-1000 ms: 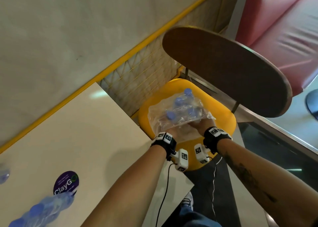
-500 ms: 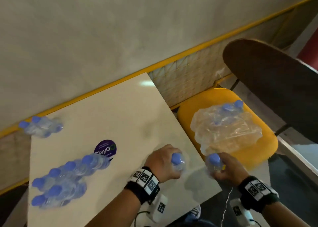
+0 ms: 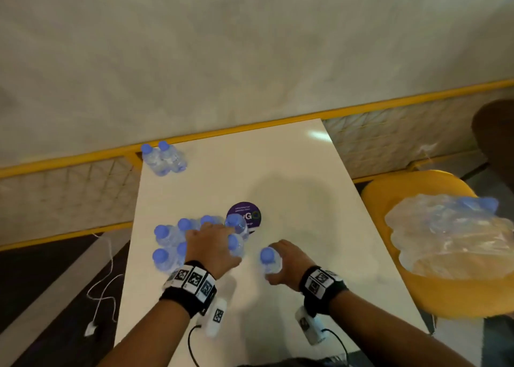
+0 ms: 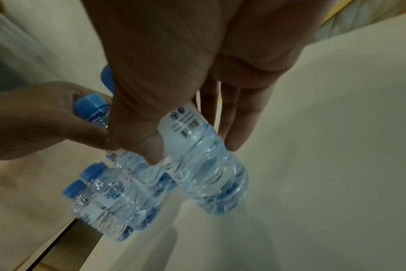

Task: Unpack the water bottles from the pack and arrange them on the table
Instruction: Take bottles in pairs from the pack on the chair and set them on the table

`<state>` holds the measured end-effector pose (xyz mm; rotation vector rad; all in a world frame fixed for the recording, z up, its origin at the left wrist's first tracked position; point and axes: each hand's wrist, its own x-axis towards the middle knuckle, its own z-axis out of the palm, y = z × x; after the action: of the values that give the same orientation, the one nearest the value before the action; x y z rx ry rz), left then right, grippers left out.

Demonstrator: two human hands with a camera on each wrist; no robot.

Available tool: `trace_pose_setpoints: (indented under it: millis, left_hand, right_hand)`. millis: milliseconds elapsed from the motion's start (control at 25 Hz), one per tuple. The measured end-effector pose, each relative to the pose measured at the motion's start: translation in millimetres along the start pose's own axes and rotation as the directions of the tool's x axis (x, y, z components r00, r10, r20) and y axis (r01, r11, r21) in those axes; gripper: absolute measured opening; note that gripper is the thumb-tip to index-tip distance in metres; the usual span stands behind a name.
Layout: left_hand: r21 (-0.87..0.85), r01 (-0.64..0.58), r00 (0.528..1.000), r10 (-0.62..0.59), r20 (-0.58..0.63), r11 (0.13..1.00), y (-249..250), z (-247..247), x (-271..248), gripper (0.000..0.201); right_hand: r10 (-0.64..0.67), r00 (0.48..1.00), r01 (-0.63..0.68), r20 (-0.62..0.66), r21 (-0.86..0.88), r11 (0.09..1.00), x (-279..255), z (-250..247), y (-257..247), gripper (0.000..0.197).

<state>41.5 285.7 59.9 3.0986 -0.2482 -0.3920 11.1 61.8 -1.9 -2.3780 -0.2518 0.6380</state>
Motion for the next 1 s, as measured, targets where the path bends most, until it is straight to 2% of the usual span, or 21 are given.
trace_pose_setpoints:
  millis: [160, 280, 480, 680, 760, 800, 880, 920, 960, 1000]
  left_hand:
    - [0.033, 0.07, 0.998, -0.07, 0.002, 0.997, -31, 19, 6, 0.04]
    - [0.073, 0.042, 0.999, -0.043, 0.016, 0.996, -42, 34, 12, 0.036]
    - [0.087, 0.016, 0.999, -0.02, 0.04, 0.996, -49, 38, 9, 0.033]
    - [0.052, 0.013, 1.0, -0.014, 0.02, 0.999, -53, 39, 3, 0.04]
    - [0.038, 0.02, 1.0, -0.02, 0.017, 0.999, -52, 37, -1, 0.053]
    - [0.037, 0.035, 0.999, -0.035, 0.011, 0.999, -52, 35, -4, 0.064]
    - [0.021, 0.063, 0.997, -0.062, -0.048, 0.998, -48, 28, -13, 0.078]
    - [0.004, 0.048, 0.992, -0.047, -0.12, 0.999, -41, 23, -19, 0.076]
    - [-0.029, -0.004, 0.981, -0.002, -0.193, 1.0, -32, 19, -25, 0.067]
    - [-0.091, -0.087, 0.967, 0.062, -0.248, 0.992, -19, 16, -30, 0.055]
  right_hand:
    - [0.014, 1.0, -0.016, -0.018, -0.131, 0.991, 53, 21, -47, 0.023]
    - [0.04, 0.999, -0.046, -0.037, -0.19, 0.981, 71, 31, -61, 0.016]
    - [0.003, 0.999, -0.018, -0.044, -0.332, 0.943, 78, 41, -71, 0.011]
    - [-0.008, 0.998, -0.01, -0.059, -0.308, 0.951, 72, 39, -81, 0.012]
    - [-0.015, 0.997, -0.005, -0.074, -0.266, 0.964, 66, 34, -83, 0.017]
    - [-0.018, 0.997, -0.001, -0.077, -0.228, 0.974, 62, 32, -78, 0.026]
    - [0.06, 0.997, -0.064, -0.047, -0.089, 0.994, 51, 30, -63, 0.06]
    - [0.115, 0.992, -0.116, -0.048, -0.02, 0.993, 43, 27, -50, 0.073]
    - [0.161, 0.985, -0.159, -0.056, 0.038, 0.986, 34, 23, -34, 0.078]
    - [0.182, 0.98, -0.175, -0.076, 0.091, 0.98, 22, 16, -14, 0.072]
